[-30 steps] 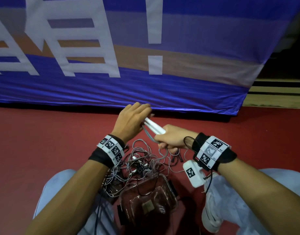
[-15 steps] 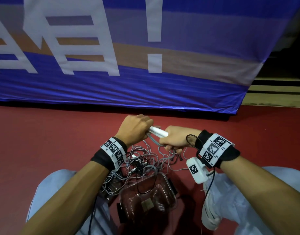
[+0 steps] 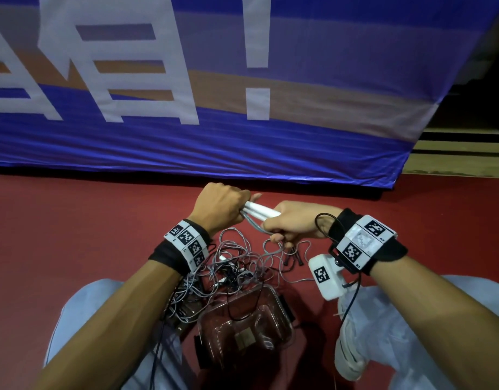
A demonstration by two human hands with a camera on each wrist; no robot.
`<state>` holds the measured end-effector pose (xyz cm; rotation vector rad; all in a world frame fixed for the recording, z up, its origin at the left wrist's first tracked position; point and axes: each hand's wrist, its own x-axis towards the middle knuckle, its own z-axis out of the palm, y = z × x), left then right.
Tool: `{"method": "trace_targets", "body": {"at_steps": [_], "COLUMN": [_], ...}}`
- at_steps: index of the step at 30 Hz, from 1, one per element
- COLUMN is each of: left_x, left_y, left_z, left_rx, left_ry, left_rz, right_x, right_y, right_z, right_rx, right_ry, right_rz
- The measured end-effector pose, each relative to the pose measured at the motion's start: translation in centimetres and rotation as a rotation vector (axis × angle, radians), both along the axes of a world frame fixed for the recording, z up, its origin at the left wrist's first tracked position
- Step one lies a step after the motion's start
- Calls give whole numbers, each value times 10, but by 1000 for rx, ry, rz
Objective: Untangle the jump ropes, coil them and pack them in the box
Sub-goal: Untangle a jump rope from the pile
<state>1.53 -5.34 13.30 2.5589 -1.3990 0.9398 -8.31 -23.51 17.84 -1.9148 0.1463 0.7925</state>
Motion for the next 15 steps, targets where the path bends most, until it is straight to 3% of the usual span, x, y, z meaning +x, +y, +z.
{"method": "trace_targets", "body": {"at_steps": [7, 15], "left_x": [-10, -16], "left_y": [-2, 1], "left_z": [-11, -9], "left_rx": [10, 100], "left_ry": [35, 73], "left_rz": [-116, -155], "right_x": [-5, -4], "right_y": [2, 6], "right_z": [-4, 0], "right_rx": [-269, -314], "right_ry": [-40, -5], "right_rz": [-5, -3]}}
